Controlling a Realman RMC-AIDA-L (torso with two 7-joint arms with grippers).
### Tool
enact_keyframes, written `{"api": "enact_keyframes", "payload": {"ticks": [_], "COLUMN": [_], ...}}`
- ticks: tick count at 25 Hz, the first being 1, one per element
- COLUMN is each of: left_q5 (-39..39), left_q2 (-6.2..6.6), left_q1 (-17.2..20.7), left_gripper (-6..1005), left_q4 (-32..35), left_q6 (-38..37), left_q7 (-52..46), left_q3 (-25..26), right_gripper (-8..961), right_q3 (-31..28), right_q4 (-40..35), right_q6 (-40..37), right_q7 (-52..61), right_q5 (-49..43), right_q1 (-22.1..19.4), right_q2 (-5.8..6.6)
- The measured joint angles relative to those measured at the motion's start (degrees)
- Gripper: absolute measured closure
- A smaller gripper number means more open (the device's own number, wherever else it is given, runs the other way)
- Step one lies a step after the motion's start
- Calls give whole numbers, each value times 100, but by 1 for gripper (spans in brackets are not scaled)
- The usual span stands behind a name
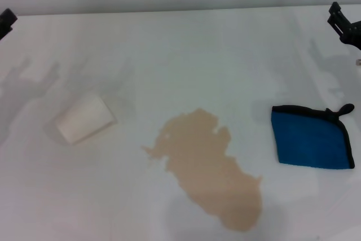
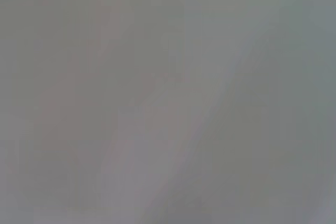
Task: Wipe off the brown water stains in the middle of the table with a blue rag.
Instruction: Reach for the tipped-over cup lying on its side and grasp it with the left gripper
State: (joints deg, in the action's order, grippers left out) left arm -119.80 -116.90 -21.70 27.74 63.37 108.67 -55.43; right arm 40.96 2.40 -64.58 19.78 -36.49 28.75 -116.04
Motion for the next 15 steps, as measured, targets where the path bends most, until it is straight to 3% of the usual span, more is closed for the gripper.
{"api": "enact_keyframes", "payload": {"ticks": [1,3,8,12,15], "left_q5": [731,1258,3135,4251,5590], "left_q2": [193,323,813,974,1049], "left_q1": [-45,-81,-310,-574,-998], "left_gripper": [153,153,153,153,153], "left_q4": [355,554,1424,2099,2596], "left_q6": [2,70,874,1472,2075], "left_q7": [-1224,-1874,-3631,-4205,-4452], "left_q3": [1,-1,15,32,16], "right_gripper": [85,86,86,86,86], "right_q3": [0,0,1,0,0], "right_q4": [13,28,40,42,42], "right_q6": [15,53,156,193,220], "right_q7": [0,0,0,4,5], "right_q5": [0,1,0,2,1], "right_q1": [21,45,88,107,142], "right_q2": [-3,-9,-15,-15,-15]}}
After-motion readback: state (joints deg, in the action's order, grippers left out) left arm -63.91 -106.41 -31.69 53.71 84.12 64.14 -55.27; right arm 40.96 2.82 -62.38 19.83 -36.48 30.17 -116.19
